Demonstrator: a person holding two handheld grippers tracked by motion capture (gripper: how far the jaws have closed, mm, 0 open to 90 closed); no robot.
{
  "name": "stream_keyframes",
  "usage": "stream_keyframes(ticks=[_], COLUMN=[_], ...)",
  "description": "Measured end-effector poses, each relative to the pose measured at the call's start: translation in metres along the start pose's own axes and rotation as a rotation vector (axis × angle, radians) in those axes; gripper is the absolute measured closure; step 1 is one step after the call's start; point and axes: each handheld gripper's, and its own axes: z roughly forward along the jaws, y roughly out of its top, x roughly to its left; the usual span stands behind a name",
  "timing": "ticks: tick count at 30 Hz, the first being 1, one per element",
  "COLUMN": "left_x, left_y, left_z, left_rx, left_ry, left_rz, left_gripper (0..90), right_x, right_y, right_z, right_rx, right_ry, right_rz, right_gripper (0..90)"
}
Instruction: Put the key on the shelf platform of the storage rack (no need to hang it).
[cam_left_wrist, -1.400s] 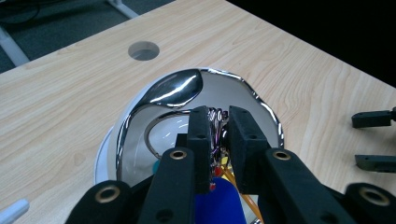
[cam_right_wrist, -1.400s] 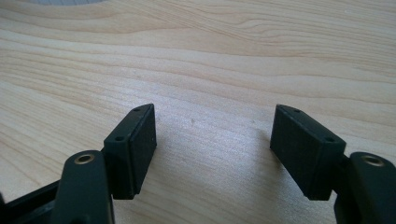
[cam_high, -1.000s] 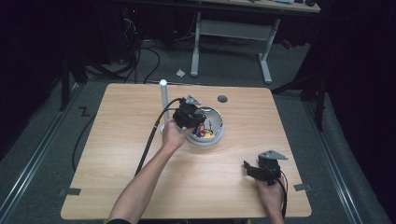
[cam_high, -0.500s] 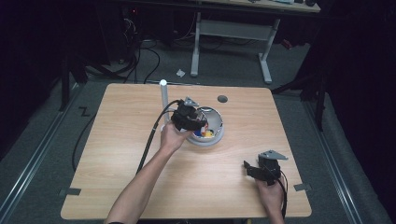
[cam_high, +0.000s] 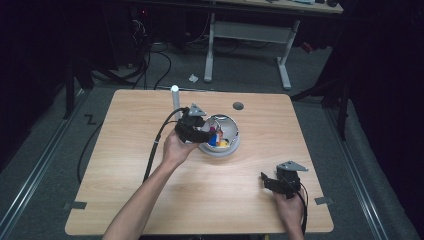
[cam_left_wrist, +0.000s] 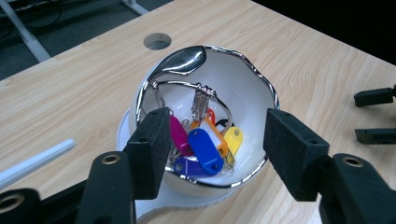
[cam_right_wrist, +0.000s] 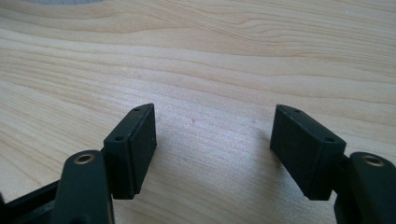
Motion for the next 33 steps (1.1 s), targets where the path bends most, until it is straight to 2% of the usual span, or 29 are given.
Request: stream_keyframes(ticks=[5,6,10,16,23,26,29,31,33], left_x=[0.003,0.002,0.002,0.005,0.007,0.008,0.010,0.012,0.013], left_y=[0.006,0.007,0.009,0.015,0.023,0.025,0.027,0.027,0.028], left_z=[-0.011,-0.013,-0.022,-0.033,-0.046,-0.052,-0.059,-0.062,-0.067], left_rx=[-0.003,-0.003,0.001,-0.006,-0.023,-0.024,-0.026,-0.029,-0.030], left_ry=[0.002,0.006,-0.011,-0.012,-0.019,-0.026,-0.039,-0.047,-0.046], left_rz=[0.006,-0.012,0.002,0.000,-0.021,-0.046,-0.054,-0.045,-0.061], left_gripper=[41.6,41.7,41.8,41.7,41.7,41.7,41.7,41.7,41.7], right_x=[0.000,0.000,0.000,0.000,0.000,0.000,0.000,0.000,0.000], right_y=[0.000,0.000,0.000,0.000,0.000,0.000,0.000,0.000,0.000], right_z=[0.000,0.000,0.000,0.000,0.000,0.000,0.000,0.000,0.000], right_rx=[0.000,0.000,0.000,0.000,0.000,0.000,0.000,0.000,0.000], right_ry=[0.000,0.000,-0.002,-0.002,-0.002,-0.001,-0.002,-0.002,-0.002], right_rz=[0.000,0.001,0.001,0.001,0.001,0.001,0.001,0.001,0.002], right_gripper=[31.7,31.7,31.7,31.7,31.7,31.7,31.7,31.7,31.7])
